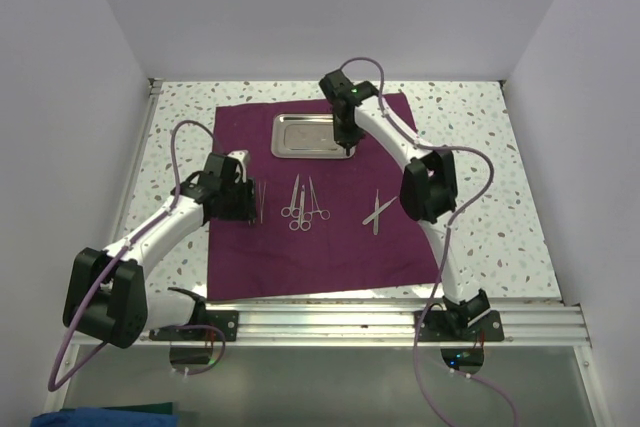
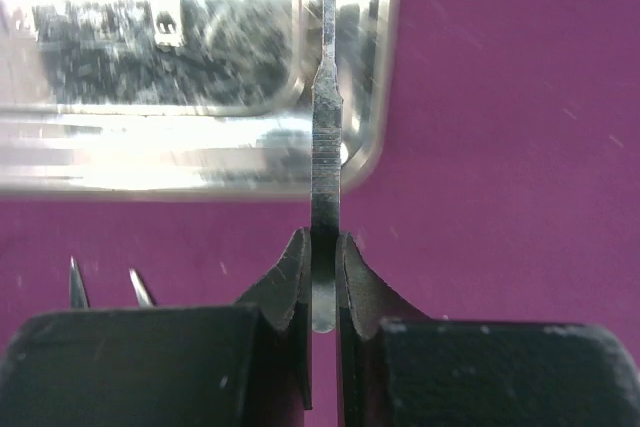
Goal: Open and lay out the surgical kit
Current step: Pick up the medical item from the container, then place the medical item in the surgical kit.
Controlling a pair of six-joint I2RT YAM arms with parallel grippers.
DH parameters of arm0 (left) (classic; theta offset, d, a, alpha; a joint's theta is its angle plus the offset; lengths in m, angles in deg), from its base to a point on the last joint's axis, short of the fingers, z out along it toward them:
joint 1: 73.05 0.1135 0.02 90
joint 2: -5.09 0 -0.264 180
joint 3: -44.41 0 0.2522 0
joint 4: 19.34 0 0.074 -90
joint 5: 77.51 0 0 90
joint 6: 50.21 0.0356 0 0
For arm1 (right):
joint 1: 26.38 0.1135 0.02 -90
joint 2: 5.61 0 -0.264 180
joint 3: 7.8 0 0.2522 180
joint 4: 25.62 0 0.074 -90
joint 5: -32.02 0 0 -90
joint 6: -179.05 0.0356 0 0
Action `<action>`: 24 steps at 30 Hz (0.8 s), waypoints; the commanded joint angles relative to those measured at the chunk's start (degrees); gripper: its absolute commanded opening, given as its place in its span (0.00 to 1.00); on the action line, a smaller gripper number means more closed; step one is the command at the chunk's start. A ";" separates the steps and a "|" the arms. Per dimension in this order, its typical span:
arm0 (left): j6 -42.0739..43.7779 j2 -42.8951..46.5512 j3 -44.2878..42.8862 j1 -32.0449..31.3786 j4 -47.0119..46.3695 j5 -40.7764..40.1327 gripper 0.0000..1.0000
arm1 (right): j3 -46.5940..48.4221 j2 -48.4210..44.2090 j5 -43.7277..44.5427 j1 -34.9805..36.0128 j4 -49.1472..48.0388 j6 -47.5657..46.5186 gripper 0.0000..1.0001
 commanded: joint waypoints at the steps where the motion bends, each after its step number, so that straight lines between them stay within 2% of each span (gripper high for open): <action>1: -0.71 1.27 -0.09 -0.74 -0.91 0.33 0.52 | -4.92 -12.15 2.49 -0.02 2.32 -0.07 0.00; 3: -0.71 1.45 0.00 -0.83 -1.09 0.42 0.53 | -13.00 -18.73 2.49 -0.02 0.83 0.80 0.00; 7: -0.98 1.54 0.09 -0.83 -1.27 -0.28 0.70 | -32.65 -29.64 0.83 0.41 -3.57 3.00 0.00; 10: -1.41 1.54 -0.17 -0.92 -1.00 -1.68 0.78 | -43.38 -35.62 -0.14 0.68 -6.20 4.85 0.00; 16: -2.29 1.89 -1.75 -0.92 0.66 -4.68 0.81 | -62.64 -46.07 -5.75 0.94 -15.69 7.04 0.00; 19: -3.52 1.36 -4.20 -0.83 2.68 -4.33 0.80 | -68.99 -48.37 -7.70 1.38 -21.31 7.22 0.00; 22: -6.33 2.41 -7.71 -0.83 6.10 -3.45 0.79 | -71.20 -48.38 -6.65 1.56 -22.91 6.35 0.00; 23: -7.82 3.20 -8.60 -0.83 6.81 -3.45 0.79 | -71.30 -48.11 -6.30 1.65 -22.82 5.39 0.21; 24: -8.53 4.16 -9.39 -0.83 8.21 -3.71 0.79 | -71.47 -48.11 -5.95 1.65 -22.91 5.29 0.48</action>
